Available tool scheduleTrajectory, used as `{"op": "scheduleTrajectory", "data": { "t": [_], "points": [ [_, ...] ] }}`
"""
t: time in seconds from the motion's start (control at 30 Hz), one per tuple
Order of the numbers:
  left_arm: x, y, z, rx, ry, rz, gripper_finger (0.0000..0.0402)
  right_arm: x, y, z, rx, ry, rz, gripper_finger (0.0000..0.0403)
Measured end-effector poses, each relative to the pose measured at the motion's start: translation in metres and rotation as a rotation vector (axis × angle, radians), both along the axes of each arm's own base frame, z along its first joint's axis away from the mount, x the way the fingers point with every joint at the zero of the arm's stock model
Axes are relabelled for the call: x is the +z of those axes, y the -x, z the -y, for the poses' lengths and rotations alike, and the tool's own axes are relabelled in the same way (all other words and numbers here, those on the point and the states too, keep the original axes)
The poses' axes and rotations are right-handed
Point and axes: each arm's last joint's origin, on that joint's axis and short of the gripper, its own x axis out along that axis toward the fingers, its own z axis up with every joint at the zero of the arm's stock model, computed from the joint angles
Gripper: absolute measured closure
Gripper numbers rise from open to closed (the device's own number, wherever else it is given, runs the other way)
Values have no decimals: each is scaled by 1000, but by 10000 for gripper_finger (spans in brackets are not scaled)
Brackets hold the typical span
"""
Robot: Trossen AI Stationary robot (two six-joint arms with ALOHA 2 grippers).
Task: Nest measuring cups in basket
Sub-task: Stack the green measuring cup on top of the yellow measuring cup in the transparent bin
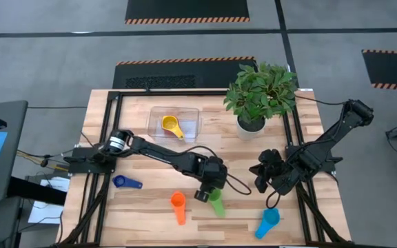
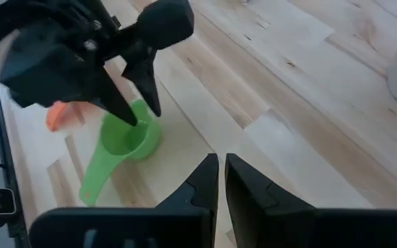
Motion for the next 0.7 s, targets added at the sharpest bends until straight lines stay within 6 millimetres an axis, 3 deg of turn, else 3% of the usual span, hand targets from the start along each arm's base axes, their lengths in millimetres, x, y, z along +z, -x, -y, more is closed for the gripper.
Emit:
{"op": "scheduleTrajectory", "data": {
  "t": [0.17,0.37,0.43,0.53,0.7],
  "points": [
    [-21,-4,1,-13,8,-38,266,0,1,-1,7,-3,3,349],
    [-24,-6,4,4,41,-28,273,0,3,-5,29,-2,1,349],
    [-24,-6,3,17,31,-34,300,0,4,-6,34,-2,1,349],
    [-25,-4,2,59,30,-61,376,0,4,-6,34,-2,0,349],
    [-14,4,0,134,33,-144,398,0,4,-5,37,4,-2,349]
  ]
}}
